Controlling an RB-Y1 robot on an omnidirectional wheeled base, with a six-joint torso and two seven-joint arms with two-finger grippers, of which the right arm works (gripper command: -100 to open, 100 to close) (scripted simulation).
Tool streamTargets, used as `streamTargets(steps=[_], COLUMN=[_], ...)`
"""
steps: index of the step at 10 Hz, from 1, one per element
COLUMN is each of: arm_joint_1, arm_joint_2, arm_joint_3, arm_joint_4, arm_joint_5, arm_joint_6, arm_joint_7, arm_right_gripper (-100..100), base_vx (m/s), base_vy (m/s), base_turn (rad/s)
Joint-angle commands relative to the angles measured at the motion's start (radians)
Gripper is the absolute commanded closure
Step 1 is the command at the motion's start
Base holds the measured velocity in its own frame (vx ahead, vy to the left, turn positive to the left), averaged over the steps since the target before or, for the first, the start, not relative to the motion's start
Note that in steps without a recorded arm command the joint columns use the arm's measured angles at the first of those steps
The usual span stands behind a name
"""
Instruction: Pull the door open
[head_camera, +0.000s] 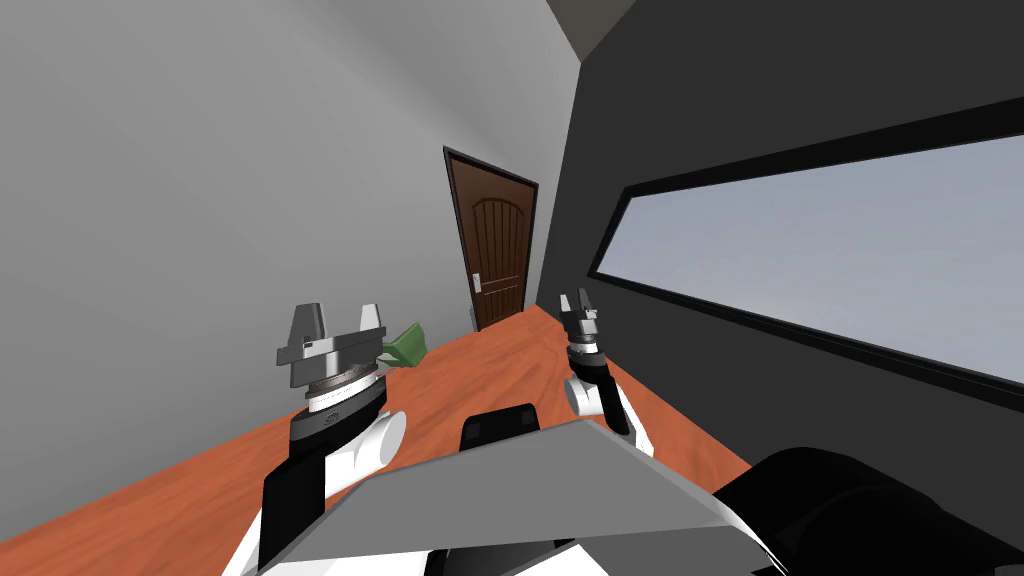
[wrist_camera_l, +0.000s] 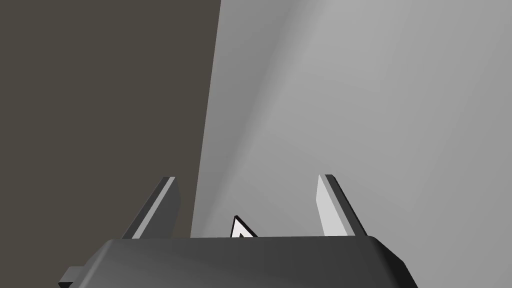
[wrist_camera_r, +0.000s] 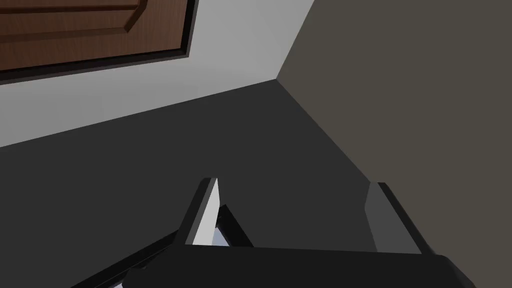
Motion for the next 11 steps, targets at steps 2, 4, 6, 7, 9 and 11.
streamTargets(steps=[2, 4, 6, 7, 9, 11], arm_joint_1=[-0.024, -0.042, -0.057, -0.07, -0.089, -0.103], arm_joint_2=[-0.012, -0.02, -0.027, -0.032, -0.039, -0.043], arm_joint_3=[0.01, 0.018, 0.025, 0.03, 0.038, 0.044], arm_joint_4=[0.047, 0.083, 0.114, 0.139, 0.177, 0.206], arm_joint_5=[0.025, 0.044, 0.06, 0.073, 0.093, 0.108], arm_joint_6=[0.003, 0.005, 0.007, 0.009, 0.011, 0.013], arm_joint_7=[0.04, 0.07, 0.096, 0.117, 0.148, 0.172], arm_right_gripper=[-100, -100, -100, -100, -100, -100], base_vx=[0.106, 0.148, 0.138, 0.152, 0.137, 0.117], base_vy=[0.034, 0.082, 0.058, 0.063, 0.055, 0.049], base_turn=[-0.019, -0.018, -0.014, -0.019, -0.015, -0.016])
